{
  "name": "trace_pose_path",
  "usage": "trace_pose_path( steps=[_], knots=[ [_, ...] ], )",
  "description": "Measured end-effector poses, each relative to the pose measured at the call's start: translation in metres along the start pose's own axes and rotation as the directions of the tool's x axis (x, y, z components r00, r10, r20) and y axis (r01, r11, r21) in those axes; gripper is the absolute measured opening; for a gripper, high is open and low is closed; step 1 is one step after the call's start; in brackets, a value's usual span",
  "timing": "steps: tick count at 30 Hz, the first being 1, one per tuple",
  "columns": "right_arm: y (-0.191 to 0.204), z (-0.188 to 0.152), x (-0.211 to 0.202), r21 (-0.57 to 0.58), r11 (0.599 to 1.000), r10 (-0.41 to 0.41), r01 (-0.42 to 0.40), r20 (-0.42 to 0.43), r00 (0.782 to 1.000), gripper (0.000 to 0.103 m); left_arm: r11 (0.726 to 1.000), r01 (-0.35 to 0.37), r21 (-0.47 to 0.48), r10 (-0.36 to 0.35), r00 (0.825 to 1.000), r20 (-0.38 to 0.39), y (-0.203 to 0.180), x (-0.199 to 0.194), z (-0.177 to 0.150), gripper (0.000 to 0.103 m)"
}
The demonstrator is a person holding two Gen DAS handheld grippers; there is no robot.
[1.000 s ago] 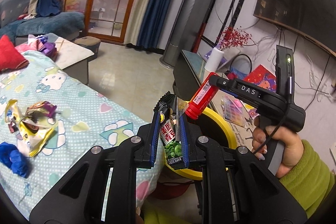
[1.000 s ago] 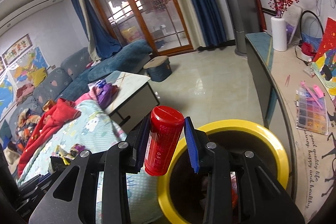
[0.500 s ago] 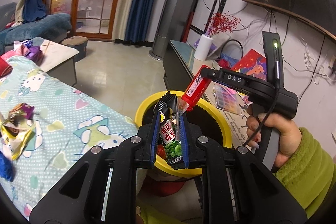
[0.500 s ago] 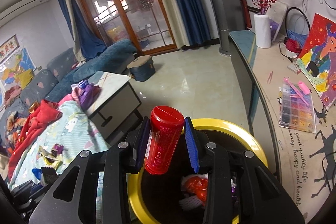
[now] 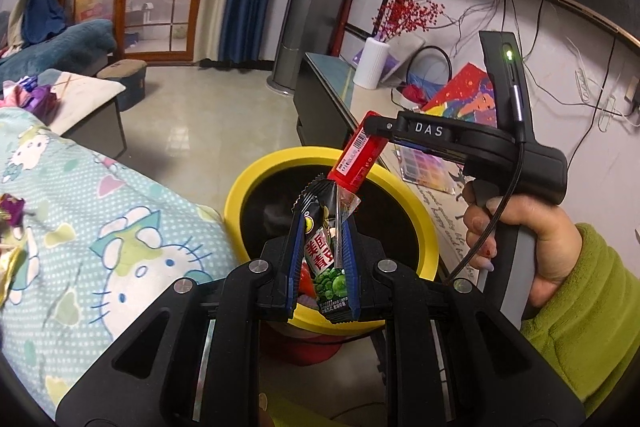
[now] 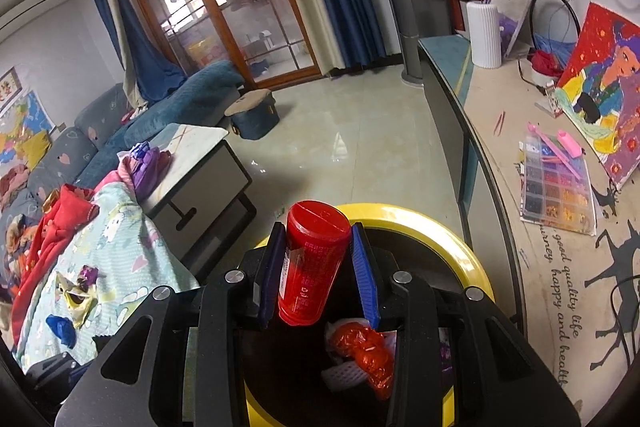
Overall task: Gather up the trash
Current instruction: 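Carry the snack packet and red can over the yellow-rimmed bin, then open both tools to drop the snack packet and red can into the bin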
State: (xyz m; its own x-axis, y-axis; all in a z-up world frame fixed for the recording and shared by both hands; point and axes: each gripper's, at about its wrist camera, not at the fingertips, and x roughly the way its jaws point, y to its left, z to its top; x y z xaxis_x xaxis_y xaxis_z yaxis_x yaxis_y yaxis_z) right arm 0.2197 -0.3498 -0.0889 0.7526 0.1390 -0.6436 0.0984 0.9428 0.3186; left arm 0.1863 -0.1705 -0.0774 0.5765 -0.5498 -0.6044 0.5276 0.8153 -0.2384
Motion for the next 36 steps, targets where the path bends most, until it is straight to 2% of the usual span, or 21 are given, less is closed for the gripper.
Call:
trace_pose_path(
  steps=[16,19,20,25,27,28,36],
  knots=[
    [-0.016,-0.007,0.013,0.049,0.999,0.017,-0.013,-0.08,0.997,0.033,0.999,0.028,0.019,-0.027,0.998,-0.063,-0.007,0.034,-0.001,0.014],
    [-0.018,-0.007,0.012,0.063,0.998,0.016,-0.011,-0.078,0.997,0.04,0.999,0.027,0.026,-0.025,0.997,-0.068,-0.009,0.037,-0.002,0.017],
    [-0.018,-0.007,0.012,0.066,0.998,0.012,-0.007,-0.076,0.997,0.04,0.999,0.029,0.025,-0.027,0.997,-0.072,-0.01,0.038,-0.002,0.02],
    [-0.021,-0.005,0.007,0.085,0.996,0.011,-0.005,-0.061,0.998,0.044,1.0,0.02,0.018,-0.019,0.997,-0.069,-0.01,0.038,-0.003,0.047],
    [-0.021,-0.003,0.006,0.086,0.996,0.011,-0.006,-0.057,0.998,0.044,1.0,0.018,0.011,-0.017,0.998,-0.064,-0.009,0.036,-0.002,0.051],
    [-0.021,-0.003,0.006,0.085,0.996,0.012,-0.007,-0.056,0.998,0.045,1.0,0.021,0.008,-0.02,0.998,-0.06,-0.008,0.035,-0.002,0.058],
    [-0.015,0.0,-0.001,0.082,0.996,0.026,-0.022,-0.044,0.999,0.045,1.0,-0.014,-0.013,0.014,1.0,-0.017,-0.001,0.021,0.001,0.08]
  ],
)
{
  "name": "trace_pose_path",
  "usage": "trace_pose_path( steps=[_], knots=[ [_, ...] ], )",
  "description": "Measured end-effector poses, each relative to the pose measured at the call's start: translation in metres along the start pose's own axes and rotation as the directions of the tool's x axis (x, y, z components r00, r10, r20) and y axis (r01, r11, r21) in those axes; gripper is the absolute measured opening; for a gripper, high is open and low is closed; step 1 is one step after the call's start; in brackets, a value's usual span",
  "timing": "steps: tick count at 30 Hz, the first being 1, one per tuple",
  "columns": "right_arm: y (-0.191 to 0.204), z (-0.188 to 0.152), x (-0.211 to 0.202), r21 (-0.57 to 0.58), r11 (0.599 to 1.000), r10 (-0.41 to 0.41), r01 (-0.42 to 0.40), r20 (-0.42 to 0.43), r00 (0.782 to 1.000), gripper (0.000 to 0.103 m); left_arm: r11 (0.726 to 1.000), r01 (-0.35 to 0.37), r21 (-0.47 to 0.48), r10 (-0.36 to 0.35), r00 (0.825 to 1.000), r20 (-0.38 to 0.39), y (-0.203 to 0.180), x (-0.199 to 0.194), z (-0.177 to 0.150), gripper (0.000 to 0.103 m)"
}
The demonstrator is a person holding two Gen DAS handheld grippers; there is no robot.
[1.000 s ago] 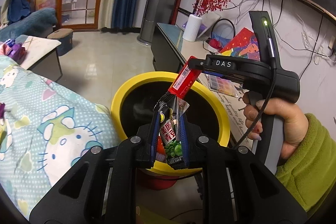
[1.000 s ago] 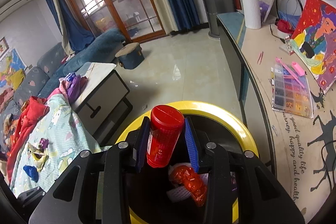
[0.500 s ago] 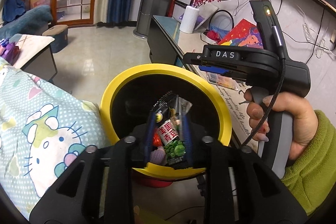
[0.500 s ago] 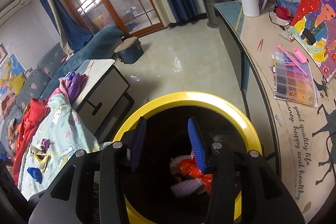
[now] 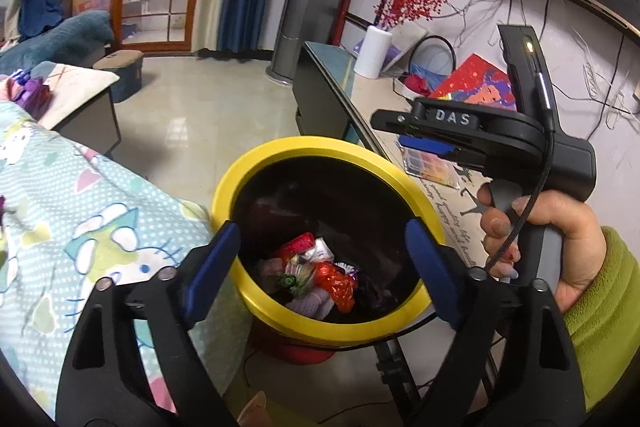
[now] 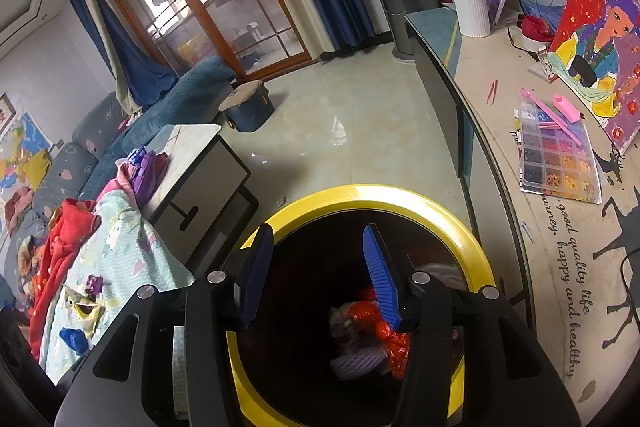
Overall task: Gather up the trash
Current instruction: 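Open both tools to drop the snack packet and red can into the bin, then move both tools back toward the remaining trash on the bed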
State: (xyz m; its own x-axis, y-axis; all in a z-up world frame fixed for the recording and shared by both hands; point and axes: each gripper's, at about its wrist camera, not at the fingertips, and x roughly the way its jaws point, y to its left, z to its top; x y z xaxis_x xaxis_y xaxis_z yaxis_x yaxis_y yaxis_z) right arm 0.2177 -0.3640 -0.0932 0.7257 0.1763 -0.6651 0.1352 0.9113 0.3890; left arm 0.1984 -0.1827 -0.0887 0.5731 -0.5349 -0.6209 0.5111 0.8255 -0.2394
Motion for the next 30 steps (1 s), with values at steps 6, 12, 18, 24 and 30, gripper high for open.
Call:
trace_pose_path(
  steps=[6,12,18,24,30],
  knots=[
    [0.021,-0.001,-0.009,-0.044,0.998,0.035,-0.034,0.021,0.999,0.046,0.995,-0.092,-0.024,0.093,0.995,0.043,0.011,-0.023,0.002,0.092],
    [0.055,-0.006,-0.019,-0.115,0.989,0.096,-0.092,0.035,0.995,0.051,0.983,-0.168,-0.075,0.175,0.98,0.092,0.031,-0.051,0.004,0.092],
    [0.087,-0.013,-0.026,-0.186,0.974,0.141,-0.133,0.036,0.989,0.054,0.963,-0.238,-0.123,0.255,0.955,0.15,0.048,-0.081,0.006,0.092],
    [0.111,-0.019,-0.033,-0.238,0.958,0.177,-0.162,0.042,0.983,0.055,0.937,-0.313,-0.156,0.341,0.918,0.203,0.066,-0.11,0.006,0.092],
    [0.134,-0.026,-0.036,-0.286,0.938,0.215,-0.198,0.03,0.976,0.055,0.909,-0.358,-0.214,0.403,0.888,0.223,0.087,-0.133,0.005,0.092]
  ],
)
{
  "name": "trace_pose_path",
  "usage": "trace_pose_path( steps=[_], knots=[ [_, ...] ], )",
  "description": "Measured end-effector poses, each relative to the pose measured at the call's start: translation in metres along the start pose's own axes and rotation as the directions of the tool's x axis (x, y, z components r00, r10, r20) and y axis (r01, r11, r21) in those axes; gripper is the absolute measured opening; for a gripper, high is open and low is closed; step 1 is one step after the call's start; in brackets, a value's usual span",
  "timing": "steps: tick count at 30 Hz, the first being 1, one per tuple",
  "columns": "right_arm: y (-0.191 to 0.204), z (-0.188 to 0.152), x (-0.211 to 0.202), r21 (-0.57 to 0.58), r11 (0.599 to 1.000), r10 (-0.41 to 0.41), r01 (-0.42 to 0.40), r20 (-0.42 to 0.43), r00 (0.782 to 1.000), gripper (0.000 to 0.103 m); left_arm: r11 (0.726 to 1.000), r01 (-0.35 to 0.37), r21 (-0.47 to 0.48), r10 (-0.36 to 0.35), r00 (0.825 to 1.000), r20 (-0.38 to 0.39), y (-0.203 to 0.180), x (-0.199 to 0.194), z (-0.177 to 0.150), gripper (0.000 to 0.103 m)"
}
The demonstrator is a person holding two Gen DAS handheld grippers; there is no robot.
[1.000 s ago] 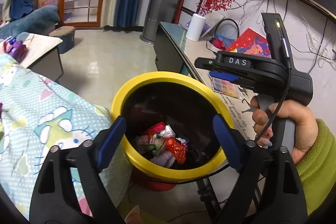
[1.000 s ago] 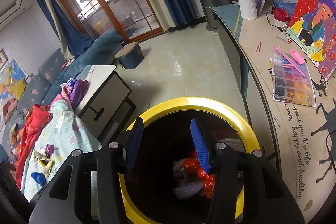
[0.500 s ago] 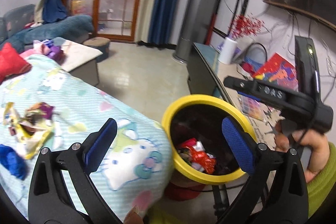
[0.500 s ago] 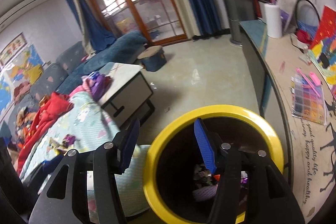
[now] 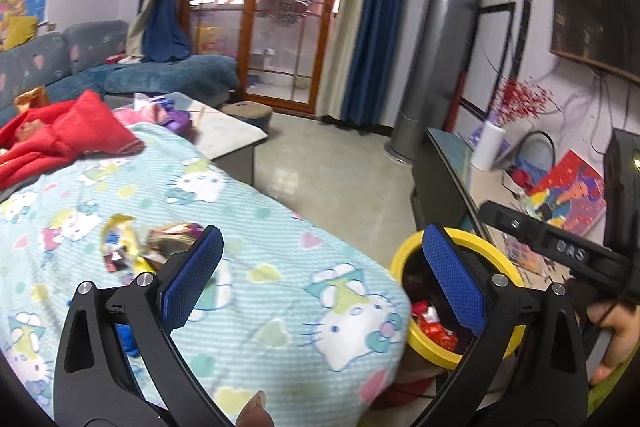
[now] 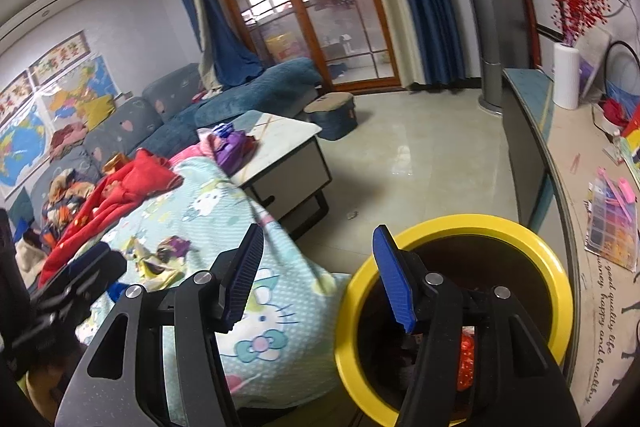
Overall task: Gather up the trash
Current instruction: 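Move both tools back toward the remaining trash on the bed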
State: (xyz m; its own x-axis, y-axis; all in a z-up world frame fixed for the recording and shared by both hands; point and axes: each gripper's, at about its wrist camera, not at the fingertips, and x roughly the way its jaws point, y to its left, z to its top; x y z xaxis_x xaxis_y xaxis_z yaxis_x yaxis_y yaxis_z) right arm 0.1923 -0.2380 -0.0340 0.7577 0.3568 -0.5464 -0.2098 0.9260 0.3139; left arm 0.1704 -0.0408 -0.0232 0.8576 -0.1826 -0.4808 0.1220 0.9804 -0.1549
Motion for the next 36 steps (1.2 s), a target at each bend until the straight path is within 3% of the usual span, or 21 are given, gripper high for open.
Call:
trace_pose_path(
  steps=[10,21,32,36],
  knots=[
    [0.042,-0.006,0.009,-0.084,0.995,0.06,-0.062,-0.034,0.998,0.055,0.994,-0.087,-0.073,0.089,0.995,0.036,0.043,-0.018,0.006,0.092],
    [0.104,-0.015,0.032,-0.187,0.969,0.143,-0.163,-0.115,0.983,0.055,0.968,-0.164,-0.189,0.168,0.986,0.008,0.101,-0.032,0.005,0.092],
    [0.157,-0.028,0.064,-0.282,0.933,0.172,-0.225,-0.201,0.964,0.06,0.954,-0.175,-0.244,0.17,0.985,-0.043,0.15,-0.045,-0.005,0.092],
    [0.176,-0.034,0.084,-0.318,0.917,0.166,-0.238,-0.237,0.957,0.06,0.951,-0.134,-0.278,0.115,0.99,-0.083,0.17,-0.047,-0.011,0.092]
  ],
)
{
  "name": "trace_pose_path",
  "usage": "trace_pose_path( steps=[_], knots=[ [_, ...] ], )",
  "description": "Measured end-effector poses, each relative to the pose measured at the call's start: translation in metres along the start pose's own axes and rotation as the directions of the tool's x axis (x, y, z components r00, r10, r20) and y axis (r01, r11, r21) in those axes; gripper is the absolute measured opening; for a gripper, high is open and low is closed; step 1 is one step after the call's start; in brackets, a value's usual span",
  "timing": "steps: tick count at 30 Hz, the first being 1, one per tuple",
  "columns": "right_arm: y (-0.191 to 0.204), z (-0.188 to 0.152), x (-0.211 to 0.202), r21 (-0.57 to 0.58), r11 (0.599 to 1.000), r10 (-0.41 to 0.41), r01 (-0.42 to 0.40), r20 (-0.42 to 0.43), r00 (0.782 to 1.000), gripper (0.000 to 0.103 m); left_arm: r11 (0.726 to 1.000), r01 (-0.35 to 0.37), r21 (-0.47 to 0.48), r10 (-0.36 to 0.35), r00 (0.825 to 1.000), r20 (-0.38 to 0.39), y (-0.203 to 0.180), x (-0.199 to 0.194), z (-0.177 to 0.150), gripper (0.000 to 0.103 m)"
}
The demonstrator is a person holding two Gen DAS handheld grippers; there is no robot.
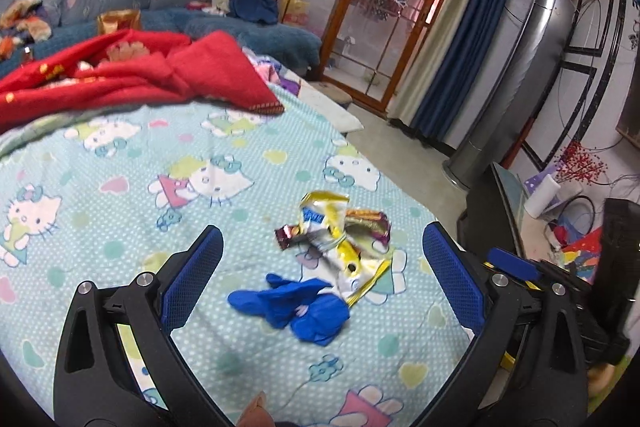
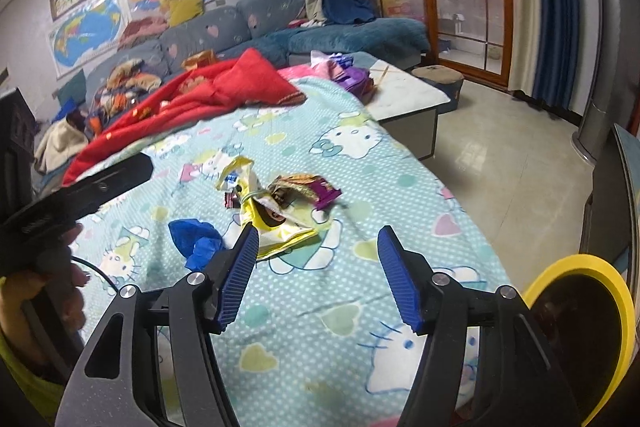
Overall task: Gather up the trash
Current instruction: 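Move both tools back toward the remaining trash on the bed, then grasp the blue glove with the left tool while the right tool grasps the yellow snack bag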
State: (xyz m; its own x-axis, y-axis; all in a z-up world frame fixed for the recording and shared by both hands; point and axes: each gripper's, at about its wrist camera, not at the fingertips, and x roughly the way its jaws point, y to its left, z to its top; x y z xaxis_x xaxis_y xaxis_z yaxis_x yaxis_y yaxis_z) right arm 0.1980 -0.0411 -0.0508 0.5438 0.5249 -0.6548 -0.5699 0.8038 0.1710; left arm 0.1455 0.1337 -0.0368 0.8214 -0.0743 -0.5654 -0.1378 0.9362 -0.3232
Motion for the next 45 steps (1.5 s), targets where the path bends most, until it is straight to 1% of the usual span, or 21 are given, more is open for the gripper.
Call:
trace_pose_path(
  steps=[3,6,9,14,16,20,21,24,26,28,29,31,34,35,36,37,38,40,42,45],
  knots=[
    [0.007,0.0,0.015,-0.033,0.999,0.021,-0.022,-0.026,0.999,0.061,1.0,0.007,-0.015,-0.007,1.0,-0.029,0.013,0.002,-0.003,0.091],
    [0.016,0.001,0.034,-0.066,0.997,0.046,-0.049,-0.057,0.997,0.064,0.999,0.03,-0.046,-0.033,0.998,-0.061,0.026,0.007,-0.006,0.084],
    [0.024,0.003,0.052,-0.094,0.994,0.053,-0.061,-0.088,0.995,0.065,0.995,0.056,-0.079,-0.064,0.993,-0.101,0.036,0.014,-0.011,0.076],
    [0.032,0.01,0.076,-0.136,0.987,0.072,-0.089,-0.123,0.99,0.066,0.986,0.106,-0.128,-0.124,0.981,-0.149,0.048,0.027,-0.02,0.07],
    [0.032,0.011,0.086,-0.142,0.986,0.068,-0.088,-0.14,0.988,0.066,0.983,0.116,-0.144,-0.139,0.976,-0.166,0.054,0.033,-0.022,0.065],
    [0.028,0.013,0.104,-0.126,0.988,0.067,-0.09,-0.176,0.982,0.066,0.976,0.136,-0.168,-0.167,0.967,-0.19,0.06,0.042,-0.025,0.063],
    [0.028,0.014,0.11,-0.121,0.988,0.067,-0.091,-0.188,0.98,0.066,0.975,0.14,-0.175,-0.174,0.965,-0.196,0.061,0.044,-0.027,0.06],
    [0.028,0.011,0.121,-0.109,0.988,0.081,-0.107,-0.218,0.973,0.066,0.973,0.149,-0.177,-0.186,0.959,-0.212,0.059,0.05,-0.029,0.059],
    [0.028,0.008,0.125,-0.114,0.988,0.073,-0.101,-0.231,0.97,0.066,0.972,0.158,-0.176,-0.195,0.955,-0.221,0.058,0.053,-0.031,0.058],
    [0.029,0.006,0.123,-0.125,0.987,0.071,-0.1,-0.218,0.973,0.064,0.972,0.159,-0.175,-0.197,0.954,-0.228,0.057,0.056,-0.033,0.055],
    [0.028,0.006,0.123,-0.125,0.987,0.071,-0.1,-0.216,0.974,0.061,0.971,0.161,-0.174,-0.199,0.952,-0.231,0.056,0.054,-0.034,0.054],
    [0.028,0.004,0.121,-0.123,0.987,0.075,-0.102,-0.208,0.975,0.059,0.972,0.161,-0.171,-0.2,0.95,-0.239,0.055,0.055,-0.036,0.044],
    [0.028,0.0,0.116,-0.122,0.987,0.08,-0.106,-0.2,0.976,0.054,0.973,0.163,-0.164,-0.201,0.947,-0.251,0.052,0.057,-0.039,0.033],
    [0.028,-0.001,0.115,-0.122,0.987,0.083,-0.109,-0.2,0.976,0.05,0.973,0.166,-0.159,-0.203,0.946,-0.254,0.05,0.057,-0.04,0.031],
    [0.028,-0.003,0.112,-0.123,0.986,0.086,-0.111,-0.195,0.977,0.046,0.973,0.169,-0.156,-0.205,0.945,-0.255,0.049,0.057,-0.04,0.026],
    [0.028,-0.004,0.108,-0.122,0.986,0.087,-0.111,-0.187,0.979,0.045,0.974,0.171,-0.152,-0.205,0.944,-0.256,0.049,0.057,-0.04,0.023],
    [0.028,-0.005,0.107,-0.117,0.987,0.089,-0.111,-0.183,0.979,0.043,0.974,0.172,-0.15,-0.206,0.944,-0.257,0.048,0.058,-0.04,0.021],
    [0.025,-0.009,0.1,-0.095,0.989,0.096,-0.113,-0.173,0.98,0.04,0.974,0.175,-0.144,-0.208,0.943,-0.258,0.047,0.058,-0.041,0.015],
    [0.024,-0.01,0.093,-0.079,0.991,0.099,-0.112,-0.161,0.982,0.035,0.974,0.177,-0.143,-0.209,0.944,-0.256,0.046,0.059,-0.041,0.012],
    [0.021,-0.012,0.081,-0.058,0.992,0.106,-0.115,-0.145,0.984,0.033,0.974,0.186,-0.126,-0.212,0.946,-0.245,0.04,0.055,-0.041,0.006]
  ],
)
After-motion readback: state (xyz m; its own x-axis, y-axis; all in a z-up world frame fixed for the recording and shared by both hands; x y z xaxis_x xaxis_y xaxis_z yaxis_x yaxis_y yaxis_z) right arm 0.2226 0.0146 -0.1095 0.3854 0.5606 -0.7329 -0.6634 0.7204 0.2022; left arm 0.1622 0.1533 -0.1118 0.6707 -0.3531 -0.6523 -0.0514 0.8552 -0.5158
